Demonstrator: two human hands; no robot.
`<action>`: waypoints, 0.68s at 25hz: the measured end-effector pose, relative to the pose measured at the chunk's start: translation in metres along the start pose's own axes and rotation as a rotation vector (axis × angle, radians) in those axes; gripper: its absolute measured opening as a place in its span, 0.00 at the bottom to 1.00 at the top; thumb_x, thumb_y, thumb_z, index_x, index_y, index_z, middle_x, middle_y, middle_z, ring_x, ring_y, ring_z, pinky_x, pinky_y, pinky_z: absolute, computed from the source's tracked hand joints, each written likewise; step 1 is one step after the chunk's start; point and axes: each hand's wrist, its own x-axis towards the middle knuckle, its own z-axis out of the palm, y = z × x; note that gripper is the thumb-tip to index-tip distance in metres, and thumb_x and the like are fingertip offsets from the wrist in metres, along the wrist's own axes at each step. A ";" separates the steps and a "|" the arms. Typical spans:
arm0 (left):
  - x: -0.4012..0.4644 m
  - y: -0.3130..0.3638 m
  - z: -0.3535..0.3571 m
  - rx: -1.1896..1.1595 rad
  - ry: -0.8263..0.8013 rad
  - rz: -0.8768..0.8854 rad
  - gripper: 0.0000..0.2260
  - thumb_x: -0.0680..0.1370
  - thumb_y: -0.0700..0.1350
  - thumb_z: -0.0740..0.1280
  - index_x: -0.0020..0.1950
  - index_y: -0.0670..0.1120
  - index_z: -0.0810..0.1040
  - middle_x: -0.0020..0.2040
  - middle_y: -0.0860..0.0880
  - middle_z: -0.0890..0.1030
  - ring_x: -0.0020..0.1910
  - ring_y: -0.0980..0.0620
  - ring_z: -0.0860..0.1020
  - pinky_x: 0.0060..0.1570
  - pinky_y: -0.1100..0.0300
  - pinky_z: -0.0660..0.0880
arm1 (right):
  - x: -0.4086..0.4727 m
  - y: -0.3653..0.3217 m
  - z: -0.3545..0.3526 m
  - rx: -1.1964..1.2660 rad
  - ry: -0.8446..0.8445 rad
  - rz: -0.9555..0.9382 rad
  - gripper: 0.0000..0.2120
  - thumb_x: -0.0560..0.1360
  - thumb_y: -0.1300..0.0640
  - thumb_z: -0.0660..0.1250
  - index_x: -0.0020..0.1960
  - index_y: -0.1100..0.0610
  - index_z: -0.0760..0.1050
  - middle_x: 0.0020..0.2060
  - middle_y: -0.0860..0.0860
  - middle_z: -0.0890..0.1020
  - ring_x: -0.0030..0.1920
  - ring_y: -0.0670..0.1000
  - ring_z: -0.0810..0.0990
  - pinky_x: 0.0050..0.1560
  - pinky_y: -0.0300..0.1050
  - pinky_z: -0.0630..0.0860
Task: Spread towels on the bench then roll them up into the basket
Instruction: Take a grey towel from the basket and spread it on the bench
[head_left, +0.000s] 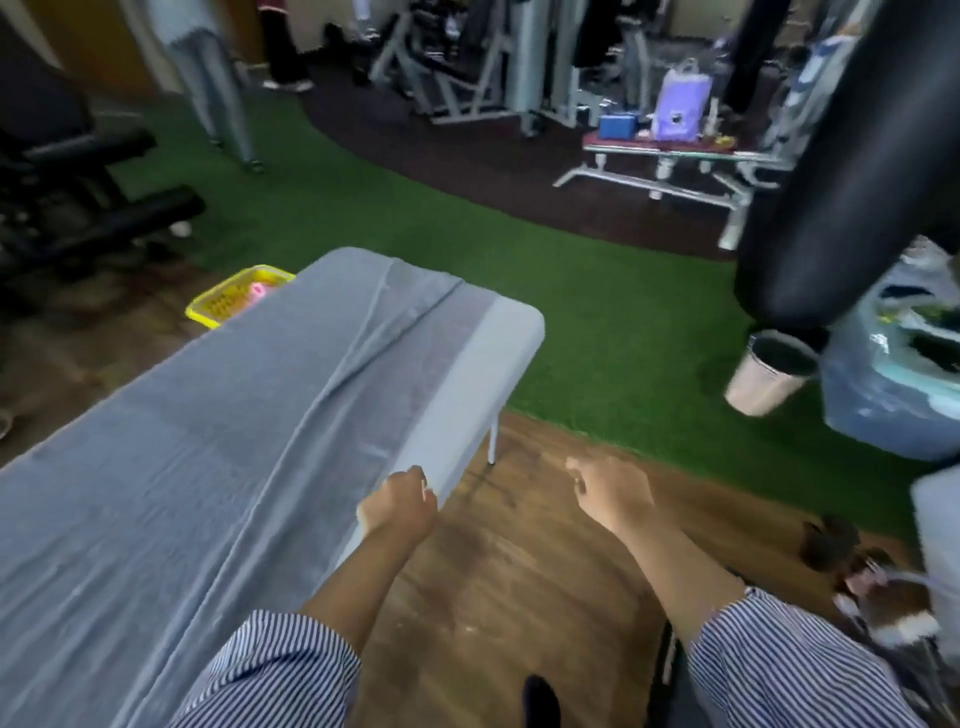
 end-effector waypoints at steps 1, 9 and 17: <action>0.013 0.008 -0.002 -0.022 0.005 -0.040 0.10 0.79 0.47 0.56 0.56 0.49 0.75 0.56 0.47 0.79 0.54 0.44 0.79 0.50 0.57 0.73 | 0.027 0.007 -0.006 0.001 0.015 -0.031 0.19 0.77 0.58 0.57 0.66 0.47 0.70 0.53 0.50 0.81 0.49 0.53 0.80 0.45 0.46 0.77; 0.112 0.034 -0.006 -0.136 0.009 -0.241 0.10 0.79 0.47 0.56 0.56 0.50 0.74 0.55 0.50 0.79 0.51 0.45 0.79 0.44 0.58 0.73 | 0.209 0.015 -0.039 -0.026 -0.014 -0.280 0.15 0.76 0.59 0.57 0.61 0.52 0.72 0.61 0.52 0.75 0.61 0.55 0.75 0.56 0.50 0.74; 0.205 0.027 0.000 -0.092 -0.168 -0.325 0.15 0.78 0.53 0.61 0.64 0.51 0.70 0.64 0.50 0.73 0.62 0.46 0.74 0.54 0.53 0.73 | 0.356 -0.019 -0.041 -0.168 -0.135 -0.399 0.14 0.76 0.61 0.57 0.62 0.54 0.69 0.59 0.52 0.71 0.60 0.54 0.72 0.51 0.48 0.71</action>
